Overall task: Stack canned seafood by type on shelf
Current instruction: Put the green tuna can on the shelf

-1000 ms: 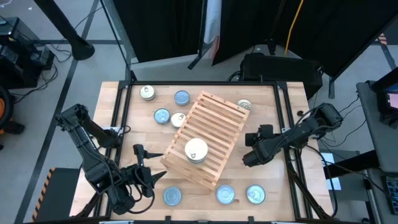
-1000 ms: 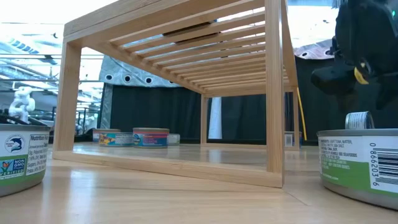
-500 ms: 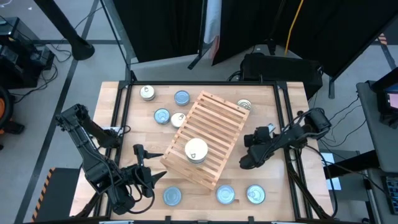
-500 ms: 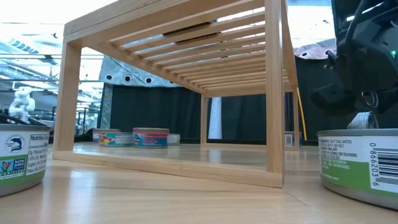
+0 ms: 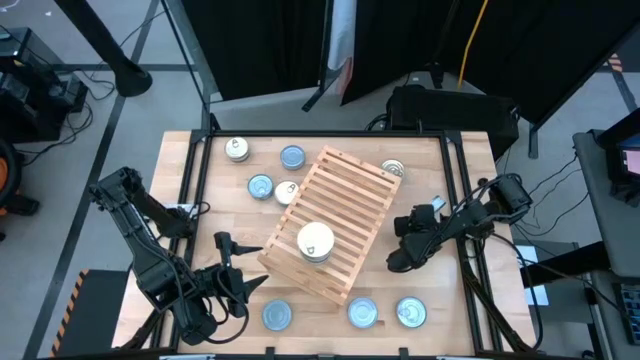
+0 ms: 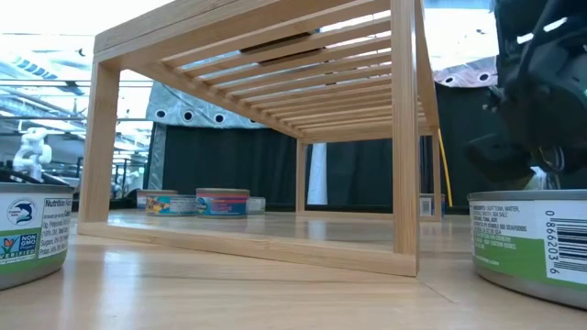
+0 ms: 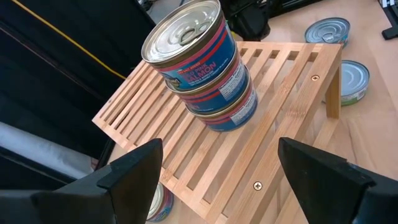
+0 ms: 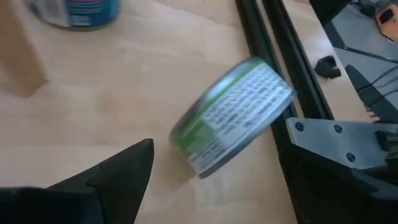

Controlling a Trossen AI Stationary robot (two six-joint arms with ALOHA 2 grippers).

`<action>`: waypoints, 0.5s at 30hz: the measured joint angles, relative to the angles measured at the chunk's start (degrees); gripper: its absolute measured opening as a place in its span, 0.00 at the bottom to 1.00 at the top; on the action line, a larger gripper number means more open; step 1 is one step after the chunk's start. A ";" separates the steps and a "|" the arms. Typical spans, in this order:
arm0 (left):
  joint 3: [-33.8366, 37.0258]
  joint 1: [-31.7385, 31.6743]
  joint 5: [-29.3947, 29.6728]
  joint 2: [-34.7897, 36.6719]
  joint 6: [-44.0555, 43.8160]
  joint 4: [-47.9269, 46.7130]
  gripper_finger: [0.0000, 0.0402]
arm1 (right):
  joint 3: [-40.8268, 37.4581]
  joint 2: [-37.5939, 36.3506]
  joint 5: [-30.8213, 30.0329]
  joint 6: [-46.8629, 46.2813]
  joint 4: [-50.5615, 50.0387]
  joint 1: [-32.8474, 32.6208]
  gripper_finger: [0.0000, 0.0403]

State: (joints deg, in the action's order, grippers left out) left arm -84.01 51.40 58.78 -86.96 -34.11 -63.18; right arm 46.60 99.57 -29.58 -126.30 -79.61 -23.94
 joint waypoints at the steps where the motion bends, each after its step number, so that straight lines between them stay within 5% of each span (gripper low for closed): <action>1: 0.00 0.00 0.00 0.00 0.00 0.00 0.81 | -0.87 0.00 0.04 -0.81 0.93 0.00 0.84; 15: 0.00 -0.01 0.00 -0.01 0.01 0.02 0.81 | -5.61 1.16 -0.77 -0.11 7.71 0.59 0.79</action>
State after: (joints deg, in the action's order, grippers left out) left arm -84.01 51.39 58.78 -86.96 -34.10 -63.16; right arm 40.99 100.73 -30.35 -126.41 -71.90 -23.35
